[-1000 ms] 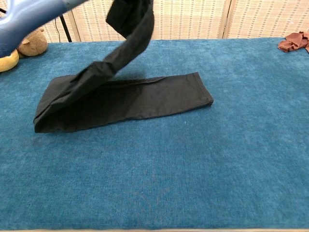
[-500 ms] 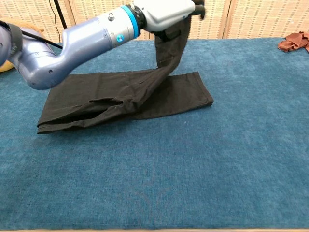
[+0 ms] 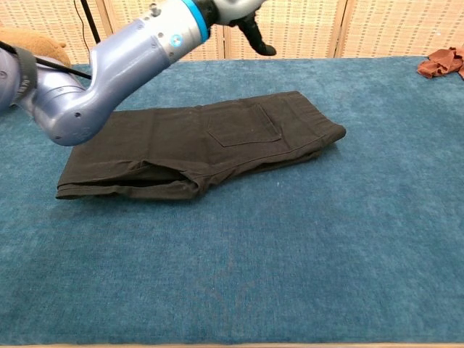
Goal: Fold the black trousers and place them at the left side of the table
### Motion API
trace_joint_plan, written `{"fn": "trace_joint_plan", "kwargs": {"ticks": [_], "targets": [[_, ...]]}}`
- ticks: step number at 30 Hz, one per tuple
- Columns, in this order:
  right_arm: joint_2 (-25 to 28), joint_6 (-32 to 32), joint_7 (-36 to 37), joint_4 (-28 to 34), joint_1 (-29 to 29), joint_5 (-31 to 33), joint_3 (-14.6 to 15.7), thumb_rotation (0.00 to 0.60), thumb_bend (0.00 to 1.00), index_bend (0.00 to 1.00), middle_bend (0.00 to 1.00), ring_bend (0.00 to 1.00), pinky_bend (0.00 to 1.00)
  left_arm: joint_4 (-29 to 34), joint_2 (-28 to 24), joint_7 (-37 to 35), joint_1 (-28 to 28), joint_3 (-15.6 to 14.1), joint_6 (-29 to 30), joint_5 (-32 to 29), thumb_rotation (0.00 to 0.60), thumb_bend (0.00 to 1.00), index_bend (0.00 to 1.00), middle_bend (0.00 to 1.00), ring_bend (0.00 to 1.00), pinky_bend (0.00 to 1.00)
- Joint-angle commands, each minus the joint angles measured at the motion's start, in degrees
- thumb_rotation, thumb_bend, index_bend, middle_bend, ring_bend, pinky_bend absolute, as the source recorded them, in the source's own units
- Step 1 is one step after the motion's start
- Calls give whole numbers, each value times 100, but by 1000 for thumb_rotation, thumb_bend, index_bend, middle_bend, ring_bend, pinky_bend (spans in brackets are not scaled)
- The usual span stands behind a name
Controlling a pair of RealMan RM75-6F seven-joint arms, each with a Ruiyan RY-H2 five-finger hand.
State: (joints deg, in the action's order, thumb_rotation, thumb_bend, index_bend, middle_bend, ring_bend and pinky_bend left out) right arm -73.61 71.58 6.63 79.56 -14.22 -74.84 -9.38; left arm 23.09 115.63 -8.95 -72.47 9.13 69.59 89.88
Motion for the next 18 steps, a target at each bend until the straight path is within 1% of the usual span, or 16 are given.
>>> {"fn": "trace_joint_plan", "kwargs": {"ticks": [1, 6, 10, 12, 15, 18], "targets": [[-7, -12, -11, 5, -5, -5, 10, 600, 0, 0, 0, 0, 0, 438, -424, -349, 316, -224, 52, 85, 600, 0, 0, 0, 0, 232], [-35, -39, -58, -3, -15, -10, 35, 600, 0, 0, 0, 0, 0, 1283, -1242, -647, 844, -668, 101, 285, 600, 0, 0, 0, 0, 209], [-89, -90, -132, -23, -41, 1, 58, 600, 0, 0, 0, 0, 0, 1994, -1964, -865, 1418, -1108, 369, 474, 600, 0, 0, 0, 0, 207], [-120, -129, -161, -24, -60, 29, 55, 600, 0, 0, 0, 0, 0, 2232, -2219, -976, 1679, -1303, 527, 559, 600, 0, 0, 0, 0, 207], [-165, -146, -210, -35, -82, 69, 34, 600, 0, 0, 0, 0, 0, 2399, -2483, -1163, 2060, -1578, 713, 660, 600, 0, 0, 0, 0, 207], [-201, -189, -268, -62, -95, 109, 42, 600, 0, 0, 0, 0, 0, 2364, -2602, -1305, 2339, -1766, 834, 732, 600, 0, 0, 0, 0, 207]]}}
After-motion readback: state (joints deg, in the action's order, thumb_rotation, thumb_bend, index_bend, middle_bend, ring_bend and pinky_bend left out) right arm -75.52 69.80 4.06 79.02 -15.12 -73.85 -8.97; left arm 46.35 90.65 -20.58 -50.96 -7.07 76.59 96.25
